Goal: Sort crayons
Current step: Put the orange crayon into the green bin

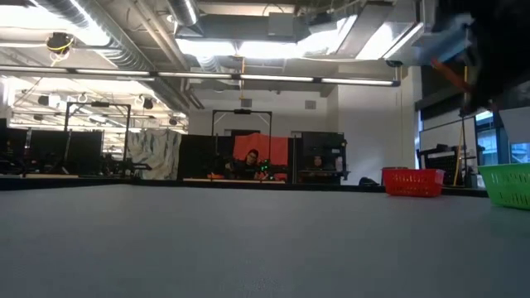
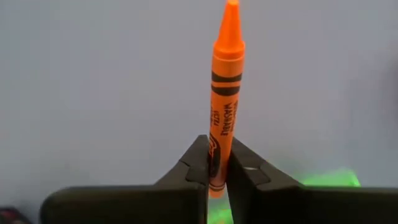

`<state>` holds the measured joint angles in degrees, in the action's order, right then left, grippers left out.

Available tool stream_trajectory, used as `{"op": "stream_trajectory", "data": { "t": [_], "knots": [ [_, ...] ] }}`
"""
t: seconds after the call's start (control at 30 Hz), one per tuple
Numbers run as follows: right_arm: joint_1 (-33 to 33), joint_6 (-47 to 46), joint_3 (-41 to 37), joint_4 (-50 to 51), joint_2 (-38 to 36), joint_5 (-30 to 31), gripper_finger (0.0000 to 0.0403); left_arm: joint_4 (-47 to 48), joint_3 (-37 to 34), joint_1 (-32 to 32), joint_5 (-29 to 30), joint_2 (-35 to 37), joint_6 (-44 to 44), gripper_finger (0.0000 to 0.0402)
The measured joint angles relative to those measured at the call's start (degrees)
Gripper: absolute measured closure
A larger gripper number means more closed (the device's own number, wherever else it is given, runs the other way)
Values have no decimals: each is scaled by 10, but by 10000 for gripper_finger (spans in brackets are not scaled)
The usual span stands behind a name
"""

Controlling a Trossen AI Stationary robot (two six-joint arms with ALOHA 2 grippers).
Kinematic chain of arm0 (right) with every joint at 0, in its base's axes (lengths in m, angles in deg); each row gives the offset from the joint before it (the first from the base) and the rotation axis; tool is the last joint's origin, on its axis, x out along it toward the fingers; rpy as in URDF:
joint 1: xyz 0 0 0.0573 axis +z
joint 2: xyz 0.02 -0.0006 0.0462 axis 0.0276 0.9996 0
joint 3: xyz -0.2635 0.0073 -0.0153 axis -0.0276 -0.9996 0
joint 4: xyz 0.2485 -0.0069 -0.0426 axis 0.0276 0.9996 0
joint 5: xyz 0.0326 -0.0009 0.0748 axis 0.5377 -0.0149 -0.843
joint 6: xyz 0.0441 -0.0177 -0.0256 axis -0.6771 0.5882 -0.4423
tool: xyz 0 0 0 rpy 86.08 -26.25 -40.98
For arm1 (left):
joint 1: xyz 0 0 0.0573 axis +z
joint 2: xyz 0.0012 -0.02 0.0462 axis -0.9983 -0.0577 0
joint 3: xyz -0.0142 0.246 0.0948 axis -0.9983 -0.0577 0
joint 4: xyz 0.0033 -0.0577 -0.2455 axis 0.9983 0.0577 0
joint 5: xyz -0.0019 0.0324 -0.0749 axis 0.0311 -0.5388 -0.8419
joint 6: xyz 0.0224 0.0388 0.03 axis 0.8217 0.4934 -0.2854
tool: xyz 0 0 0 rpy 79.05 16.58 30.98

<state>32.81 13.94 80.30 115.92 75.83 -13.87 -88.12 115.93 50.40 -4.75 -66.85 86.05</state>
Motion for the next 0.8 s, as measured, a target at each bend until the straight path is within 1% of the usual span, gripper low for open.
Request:
{"op": "stream_trajectory", "data": {
  "t": [0.1,0.17,0.27,0.37,0.47,0.57,0.63,0.7,0.8],
  "knots": [
    [0,-79,0,79,0,-30,389,0,0,0,1,0,0,271],
    [0,-130,0,114,0,-50,389,0,0,0,0,0,0,271],
    [-1,-205,-14,144,0,-100,377,0,0,0,0,0,0,271],
    [-1,-247,-44,166,0,-124,369,0,0,0,0,0,0,271],
    [-1,-261,-80,166,1,-153,369,0,0,0,0,0,0,271],
    [-1,-262,-112,145,1,-168,371,0,0,0,0,0,0,271],
    [-1,-262,-116,143,4,-169,366,0,0,1,0,0,0,271],
    [-1,-260,-109,139,5,-169,350,0,0,3,0,0,0,271],
    [-1,-253,-102,151,5,-172,312,0,0,8,-2,0,0,271]
  ]
}}
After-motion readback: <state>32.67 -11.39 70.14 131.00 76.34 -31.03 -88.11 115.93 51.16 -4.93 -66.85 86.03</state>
